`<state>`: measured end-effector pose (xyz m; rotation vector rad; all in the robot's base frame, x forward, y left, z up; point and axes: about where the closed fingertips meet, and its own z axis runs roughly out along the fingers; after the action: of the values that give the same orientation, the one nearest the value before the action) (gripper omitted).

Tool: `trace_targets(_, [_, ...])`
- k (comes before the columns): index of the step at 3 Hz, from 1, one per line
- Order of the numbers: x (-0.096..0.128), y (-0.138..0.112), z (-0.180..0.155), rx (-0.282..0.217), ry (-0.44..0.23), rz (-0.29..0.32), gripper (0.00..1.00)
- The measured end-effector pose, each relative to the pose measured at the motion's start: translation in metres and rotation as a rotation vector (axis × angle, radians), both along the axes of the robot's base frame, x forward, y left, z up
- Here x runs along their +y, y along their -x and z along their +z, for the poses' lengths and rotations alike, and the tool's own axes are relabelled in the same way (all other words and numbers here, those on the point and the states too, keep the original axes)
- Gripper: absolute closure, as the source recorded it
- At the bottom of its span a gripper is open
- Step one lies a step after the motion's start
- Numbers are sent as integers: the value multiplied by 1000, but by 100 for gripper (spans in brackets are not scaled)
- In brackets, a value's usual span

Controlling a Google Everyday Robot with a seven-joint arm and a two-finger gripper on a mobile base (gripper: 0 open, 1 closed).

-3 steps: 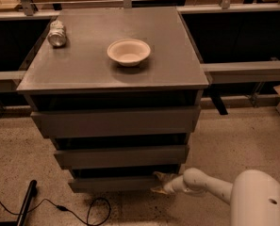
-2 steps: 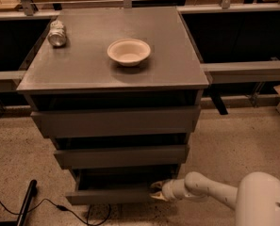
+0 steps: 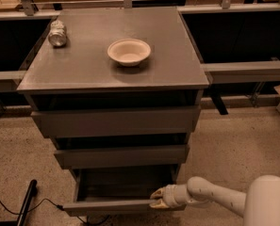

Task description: Open bottom drawer

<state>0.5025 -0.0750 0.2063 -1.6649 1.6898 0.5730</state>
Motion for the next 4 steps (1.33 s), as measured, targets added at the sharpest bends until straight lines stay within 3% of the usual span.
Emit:
trace_targets(1, [3,1,-1,3,-3,3,29])
trace_targets(2, [4,2,-2,5,-4,5,6])
trace_targets(4, [9,1,11,-7,23,20,0])
